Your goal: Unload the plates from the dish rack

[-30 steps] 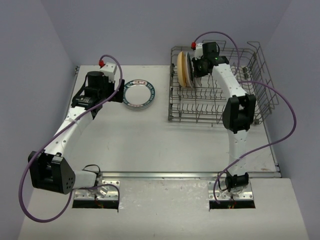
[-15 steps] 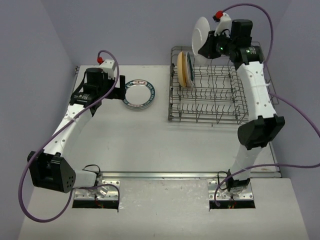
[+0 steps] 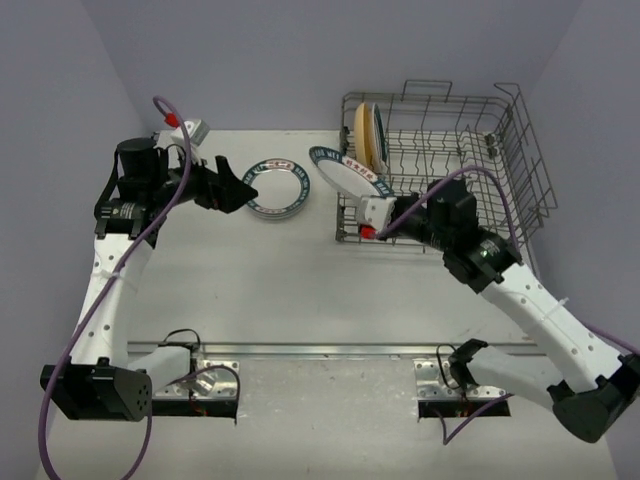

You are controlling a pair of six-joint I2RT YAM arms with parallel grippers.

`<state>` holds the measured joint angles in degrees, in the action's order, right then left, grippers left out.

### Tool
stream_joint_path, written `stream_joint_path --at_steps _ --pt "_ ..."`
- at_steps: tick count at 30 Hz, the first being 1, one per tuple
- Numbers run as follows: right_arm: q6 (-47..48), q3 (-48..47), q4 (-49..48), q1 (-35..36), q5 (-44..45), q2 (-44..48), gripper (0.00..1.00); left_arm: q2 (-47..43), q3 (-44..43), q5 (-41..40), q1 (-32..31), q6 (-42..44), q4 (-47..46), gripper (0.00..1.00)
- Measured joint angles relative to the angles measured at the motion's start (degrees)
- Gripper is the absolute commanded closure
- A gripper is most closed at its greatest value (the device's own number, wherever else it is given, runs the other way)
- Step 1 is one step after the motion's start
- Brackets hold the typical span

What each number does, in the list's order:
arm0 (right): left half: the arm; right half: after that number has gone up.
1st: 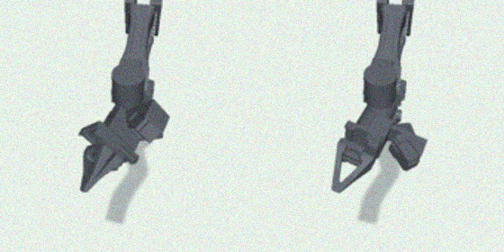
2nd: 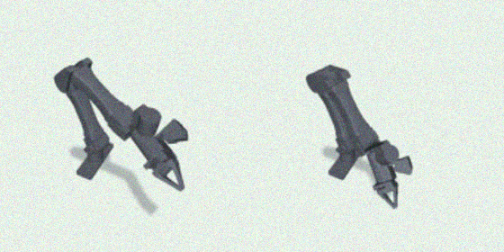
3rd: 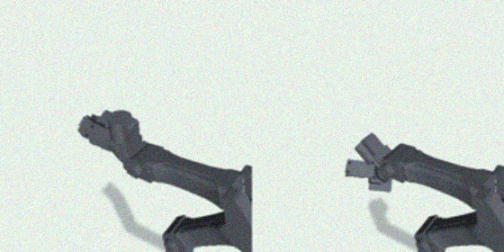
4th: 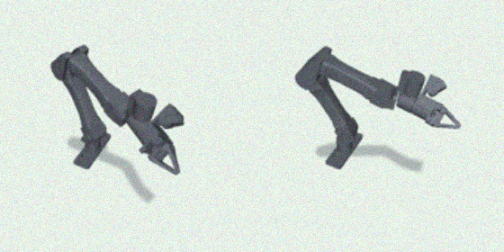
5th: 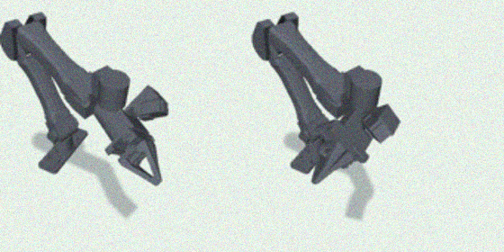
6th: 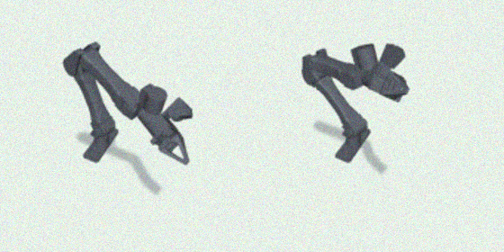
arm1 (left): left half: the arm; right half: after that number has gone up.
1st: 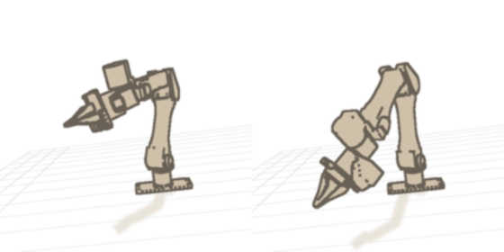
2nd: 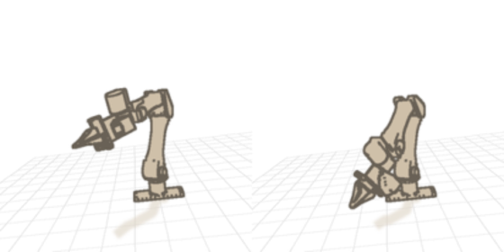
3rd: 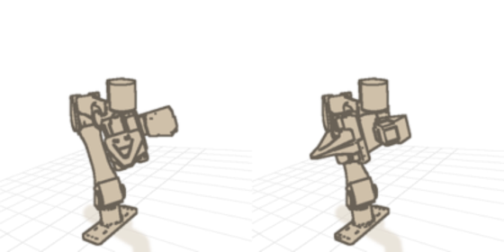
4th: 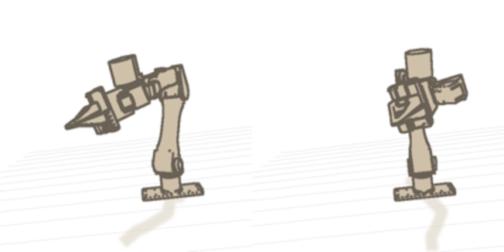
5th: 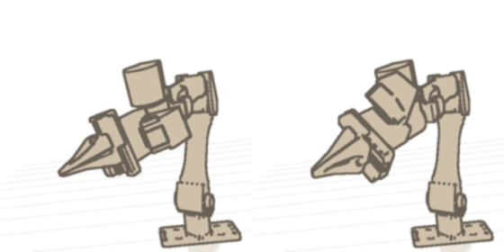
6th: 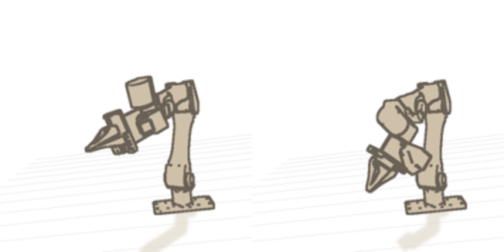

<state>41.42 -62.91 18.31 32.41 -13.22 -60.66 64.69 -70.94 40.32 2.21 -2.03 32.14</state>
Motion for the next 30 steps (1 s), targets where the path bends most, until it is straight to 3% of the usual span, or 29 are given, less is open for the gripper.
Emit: stream_joint_path --at_steps 6,11,16,20,25,26,27,28,30 --pt "28.8 24.8 -17.0 11.3 10.6 9.5 1.0 -2.6 0.4 10.8 -0.5 1.4 3.4 0.15" --pt "48.2 38.6 -27.8 18.6 12.0 12.6 1.0 -1.5 2.8 12.1 -4.8 3.8 7.3 0.23" --pt "57.9 42.5 -35.7 23.8 14.0 11.3 1.0 -0.6 5.3 10.2 -13.1 5.5 9.1 0.34" --pt "62.3 42.7 -42.5 25.9 14.6 9.1 1.0 1.5 5.5 8.3 -13.6 7.4 11.3 0.43" --pt "66.0 44.5 -46.6 26.6 14.8 6.8 1.0 4.5 6.6 8.2 -14.0 9.6 13.5 0.72" --pt "66.5 45.0 -47.0 26.6 14.7 6.4 0.94 4.7 7.0 8.1 -14.1 10.0 14.0 0.81" --pt "67.0 45.6 -47.5 26.7 14.6 6.1 0.83 4.8 7.4 8.3 -14.2 10.5 14.4 0.9" --pt "67.4 46.0 -48.1 26.7 14.6 5.8 0.61 4.9 7.7 8.5 -14.3 10.8 14.7 0.99" --pt "67.9 46.8 -49.3 26.7 14.6 5.4 0.32 4.9 8.1 8.9 -14.3 10.0 14.9 1.0"
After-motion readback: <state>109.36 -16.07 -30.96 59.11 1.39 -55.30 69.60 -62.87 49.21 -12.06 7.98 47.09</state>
